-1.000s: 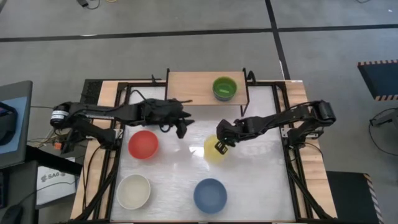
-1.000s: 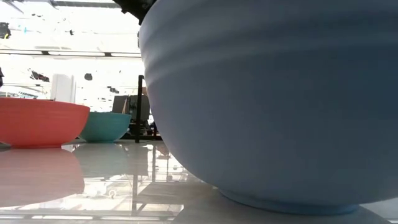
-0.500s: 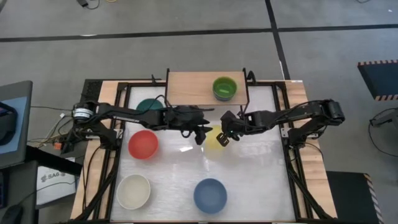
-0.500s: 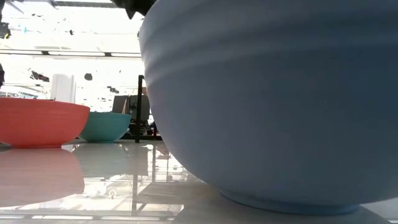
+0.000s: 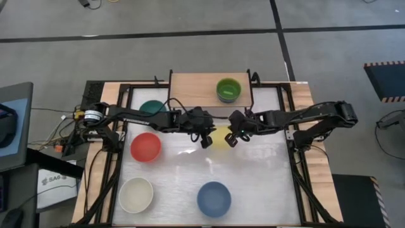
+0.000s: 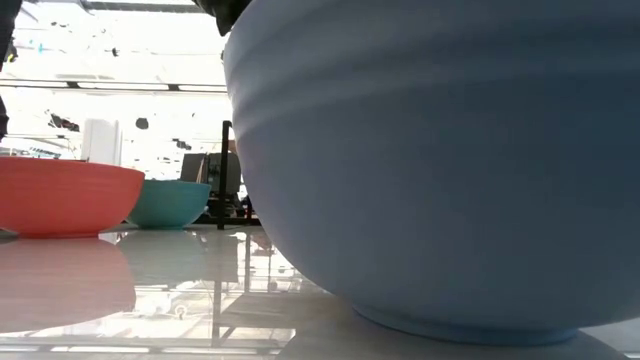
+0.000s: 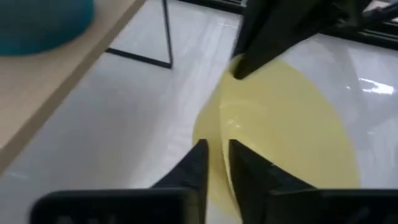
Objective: Place and stack bowls onto a shelf
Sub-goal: Stack the yellow bowl on top of the light green bowl on the shelf
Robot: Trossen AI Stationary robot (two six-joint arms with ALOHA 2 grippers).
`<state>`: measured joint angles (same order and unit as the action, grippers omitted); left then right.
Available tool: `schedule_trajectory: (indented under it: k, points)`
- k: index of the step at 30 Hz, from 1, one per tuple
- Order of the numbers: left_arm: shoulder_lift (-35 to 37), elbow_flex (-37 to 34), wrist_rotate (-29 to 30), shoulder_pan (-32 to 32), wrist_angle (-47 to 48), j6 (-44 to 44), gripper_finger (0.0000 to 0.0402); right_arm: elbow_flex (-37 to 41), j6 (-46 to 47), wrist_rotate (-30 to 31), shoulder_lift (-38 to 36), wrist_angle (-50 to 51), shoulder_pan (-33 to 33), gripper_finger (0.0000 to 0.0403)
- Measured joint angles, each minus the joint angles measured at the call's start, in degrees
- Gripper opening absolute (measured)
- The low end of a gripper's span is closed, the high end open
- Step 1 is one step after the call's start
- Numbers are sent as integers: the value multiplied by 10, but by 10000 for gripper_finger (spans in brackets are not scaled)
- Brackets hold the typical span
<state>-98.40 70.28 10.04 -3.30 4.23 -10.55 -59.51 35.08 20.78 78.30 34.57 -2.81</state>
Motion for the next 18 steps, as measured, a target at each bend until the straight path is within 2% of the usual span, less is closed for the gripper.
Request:
schedule_trajectory:
  k: [3, 7, 11, 14, 18]
  points:
    - [2, 6, 1, -9, -2, -1, 7, 0, -7, -6, -8, -1, 0, 41]
    - [4, 32, -4, -20, 17, 16, 2, -10, -9, -11, -31, 6, 0, 74]
    - [4, 81, -9, -34, 51, 57, 0, -54, -13, -6, -74, 30, 8, 120]
    - [4, 120, -12, -48, 57, 87, 0, -90, -14, 24, -114, 50, 11, 160]
    - [2, 176, -9, -84, 45, 126, 0, -130, -13, 97, -167, 66, 11, 203]
